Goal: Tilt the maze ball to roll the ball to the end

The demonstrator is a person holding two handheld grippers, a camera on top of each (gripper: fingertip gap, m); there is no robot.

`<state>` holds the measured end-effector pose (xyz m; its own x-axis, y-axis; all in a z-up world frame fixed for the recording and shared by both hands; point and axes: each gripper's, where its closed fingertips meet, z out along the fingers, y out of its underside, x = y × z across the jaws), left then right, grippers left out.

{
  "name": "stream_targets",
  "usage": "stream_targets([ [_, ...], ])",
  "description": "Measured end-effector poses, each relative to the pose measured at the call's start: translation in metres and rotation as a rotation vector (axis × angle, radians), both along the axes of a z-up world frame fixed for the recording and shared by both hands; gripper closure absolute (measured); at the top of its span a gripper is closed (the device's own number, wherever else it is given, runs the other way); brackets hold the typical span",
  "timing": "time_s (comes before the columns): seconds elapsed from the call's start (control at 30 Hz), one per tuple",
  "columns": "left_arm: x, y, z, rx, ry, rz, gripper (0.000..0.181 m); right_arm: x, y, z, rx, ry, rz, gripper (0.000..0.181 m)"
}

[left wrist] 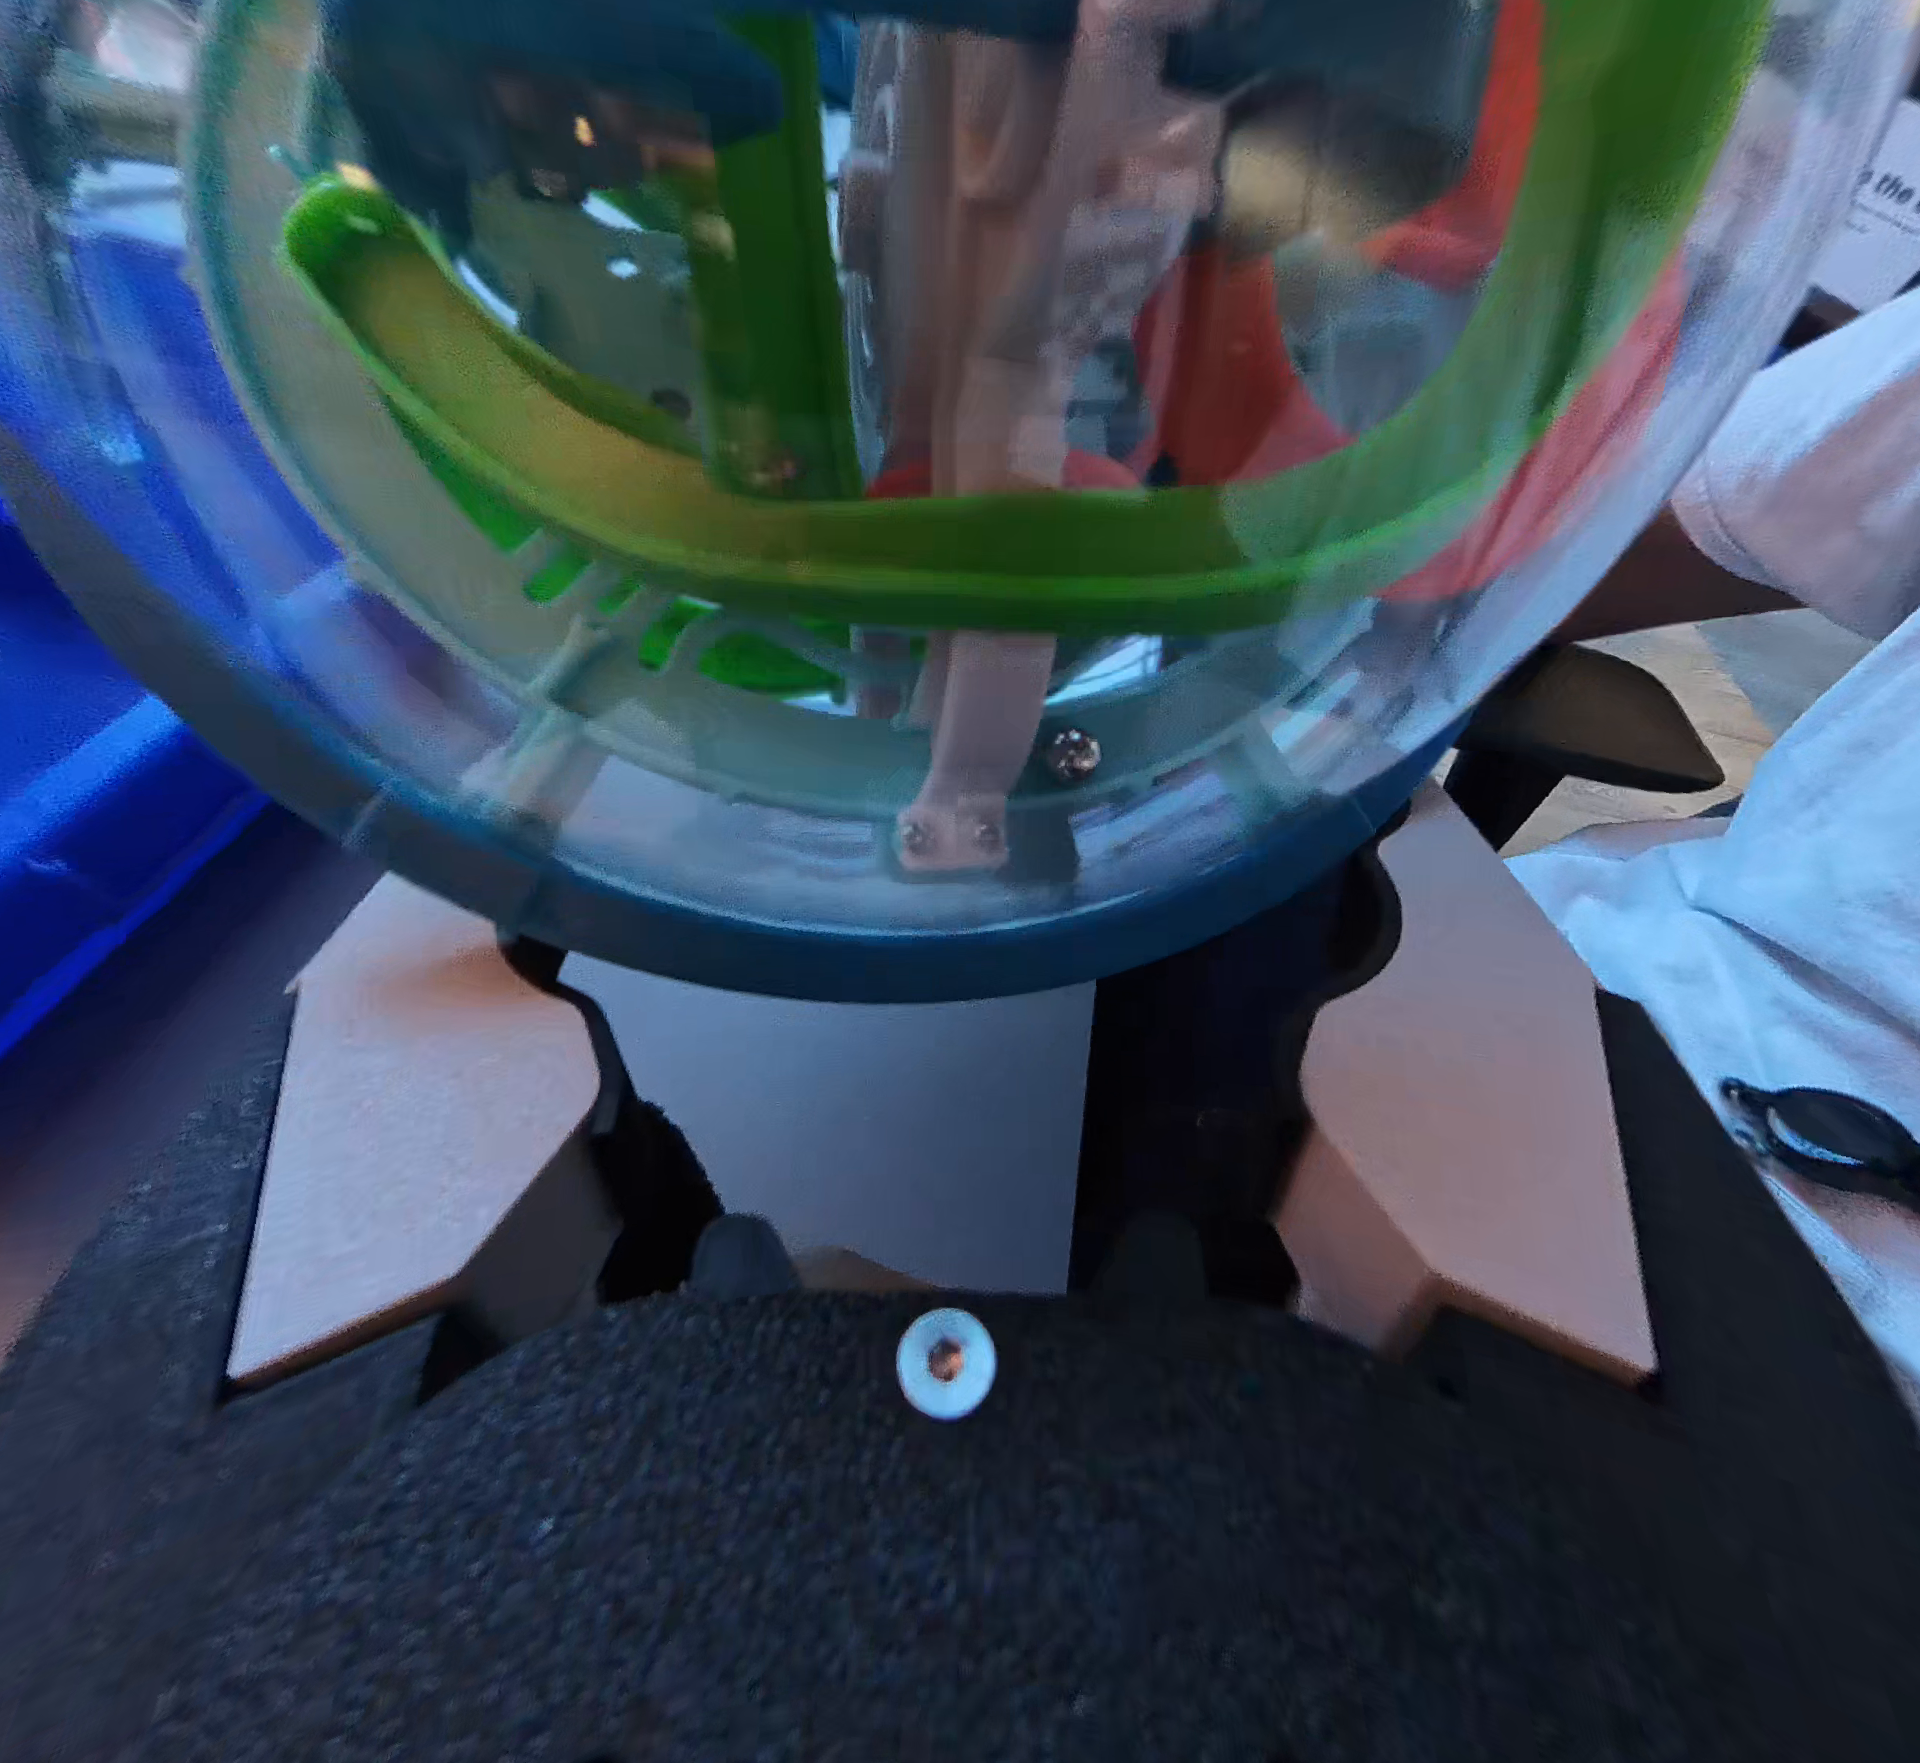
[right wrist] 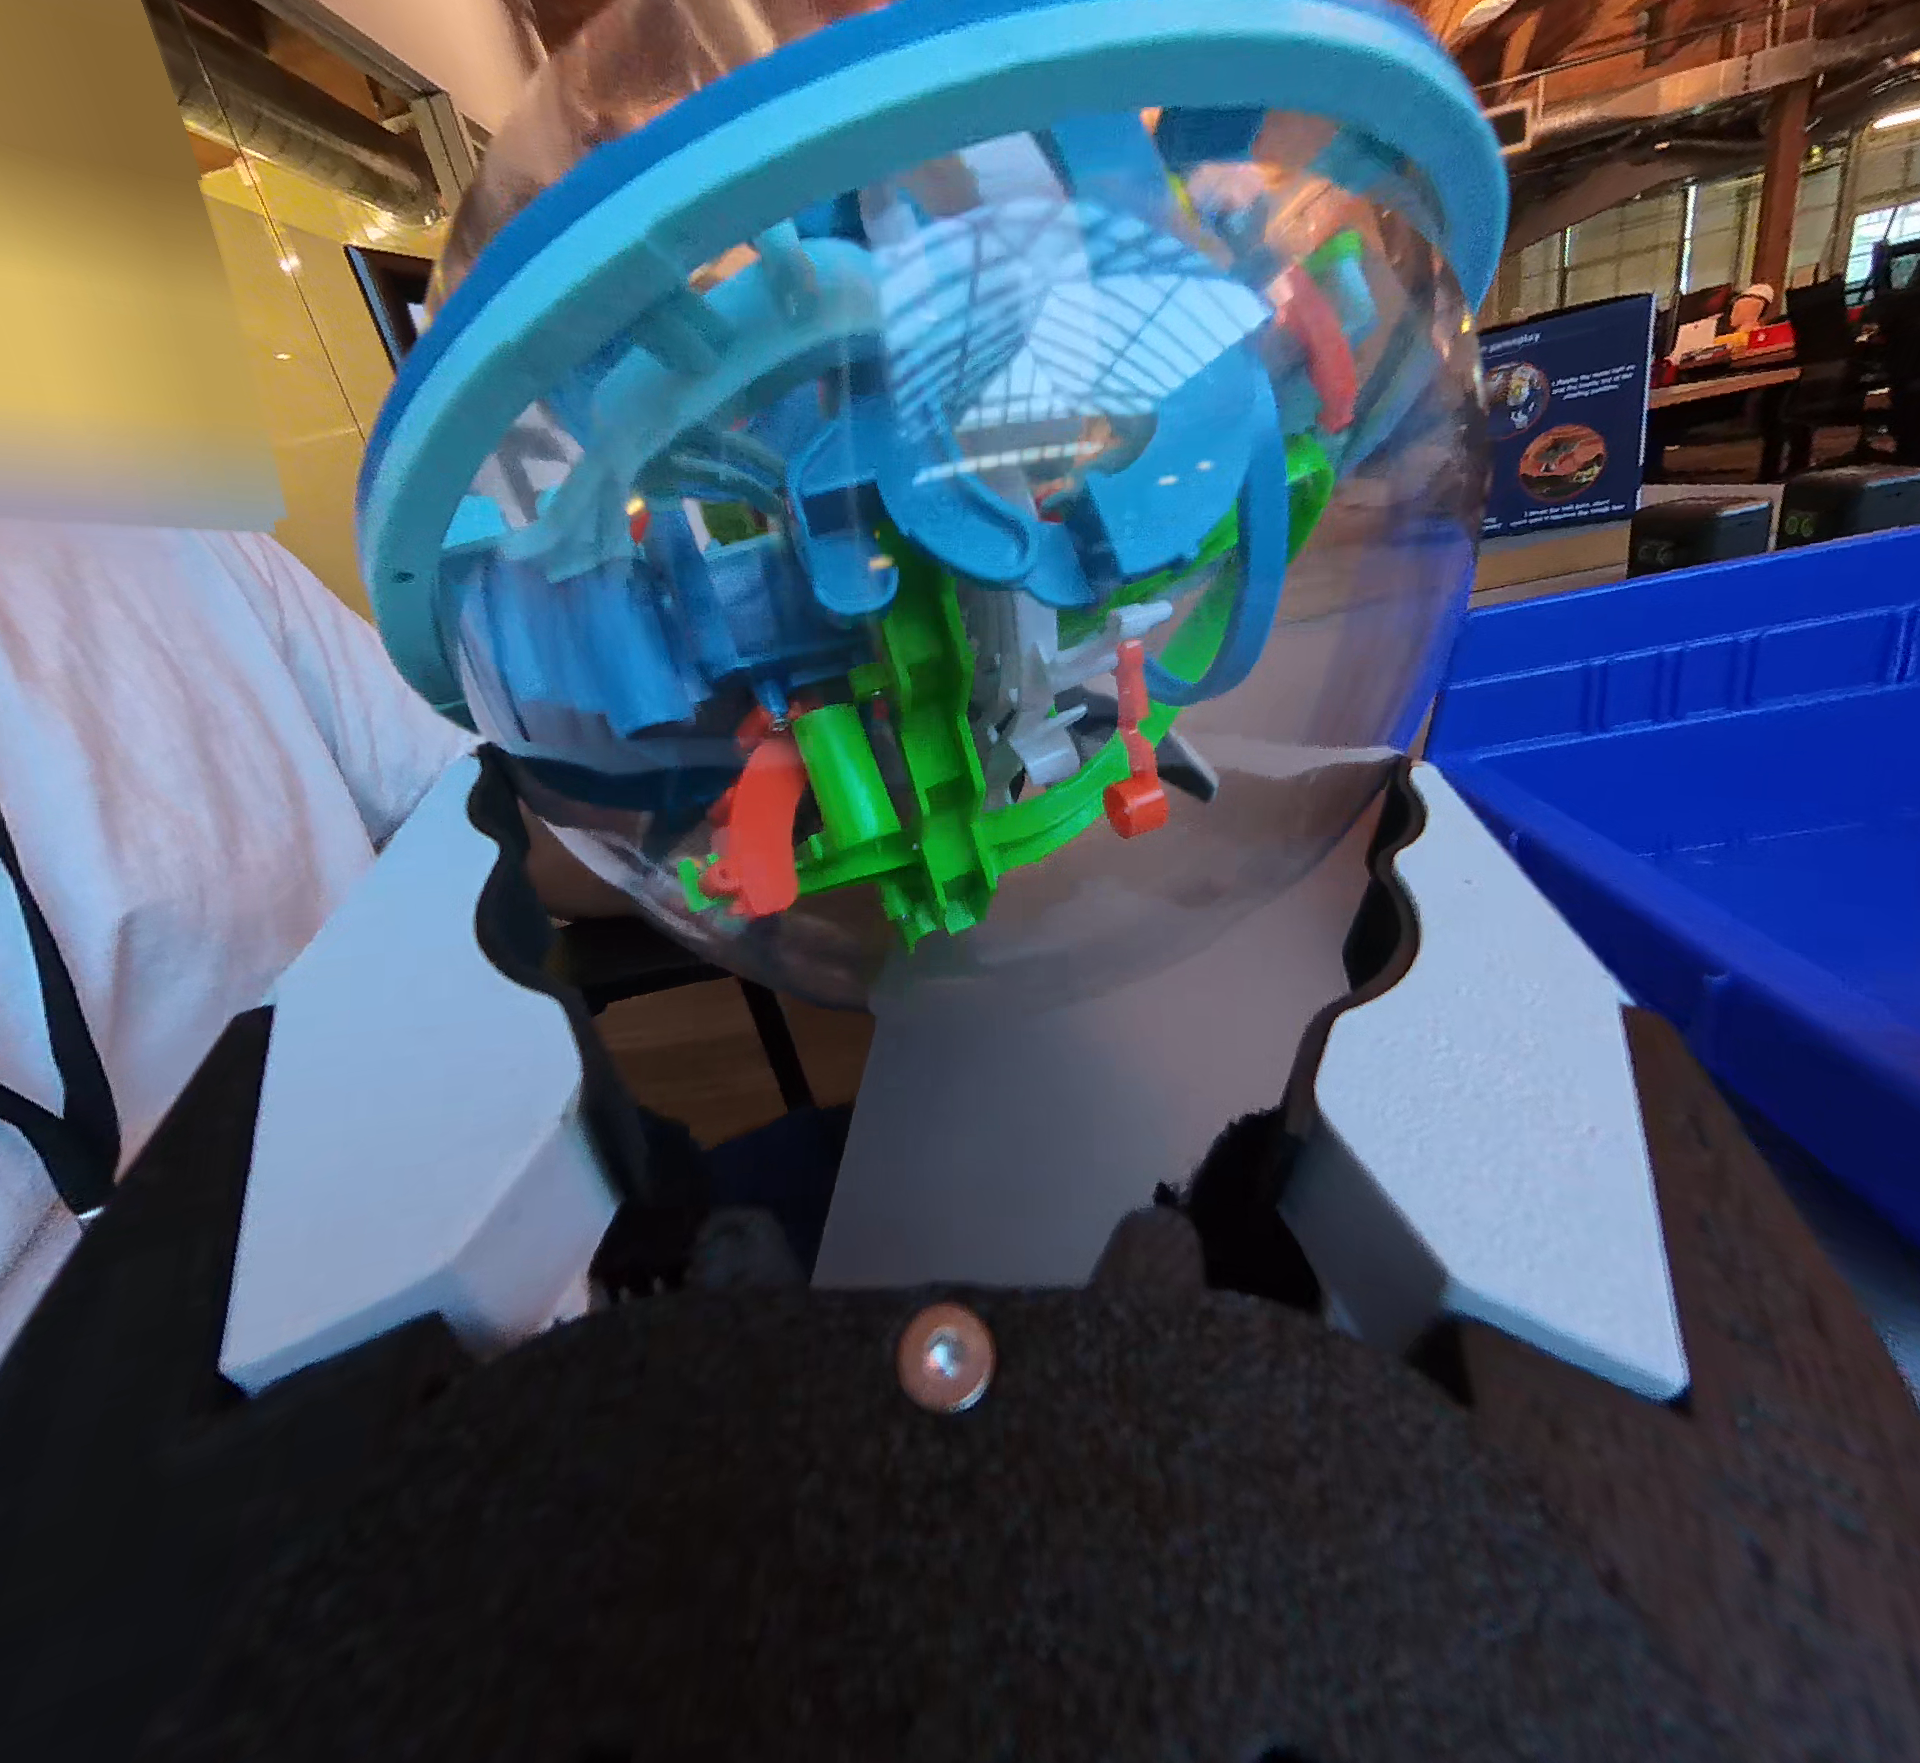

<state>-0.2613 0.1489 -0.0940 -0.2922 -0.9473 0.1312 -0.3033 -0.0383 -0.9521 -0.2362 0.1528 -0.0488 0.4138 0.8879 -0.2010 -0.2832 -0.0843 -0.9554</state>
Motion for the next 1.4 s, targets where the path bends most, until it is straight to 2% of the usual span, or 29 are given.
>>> stream_targets([
  [0.13, -0.006, -0.001, 0.021, 0.163, 0.019, -0.019, 0.034, -0.005, -0.010, 0.018, 0.145, -0.006, -0.013, 0.027],
  [0.37, -0.024, -0.026, 0.088, 0.447, -0.011, -0.065, 0.035, -0.024, -0.043, 0.052, 0.356, -0.152, -0.046, 0.027],
  [0.43, -0.027, -0.033, 0.095, 0.525, 0.001, -0.050, 0.038, -0.027, -0.054, 0.063, 0.401, -0.155, -0.051, 0.027],
  [0.57, -0.028, -0.041, 0.098, 0.573, 0.020, -0.030, 0.037, -0.028, -0.069, 0.084, 0.438, -0.139, -0.046, 0.028],
  [0.73, -0.028, -0.045, 0.095, 0.529, 0.001, -0.022, 0.037, -0.030, -0.073, 0.094, 0.407, -0.132, -0.042, 0.028],
  [0.97, -0.029, -0.041, 0.091, 0.312, -0.096, -0.014, 0.038, -0.032, -0.059, 0.071, 0.257, -0.121, -0.016, 0.028],
  [1.4, -0.025, -0.017, 0.002, 0.105, 0.047, 0.027, 0.039, -0.027, -0.025, 0.014, -0.018, -0.070, 0.018, 0.028],
])
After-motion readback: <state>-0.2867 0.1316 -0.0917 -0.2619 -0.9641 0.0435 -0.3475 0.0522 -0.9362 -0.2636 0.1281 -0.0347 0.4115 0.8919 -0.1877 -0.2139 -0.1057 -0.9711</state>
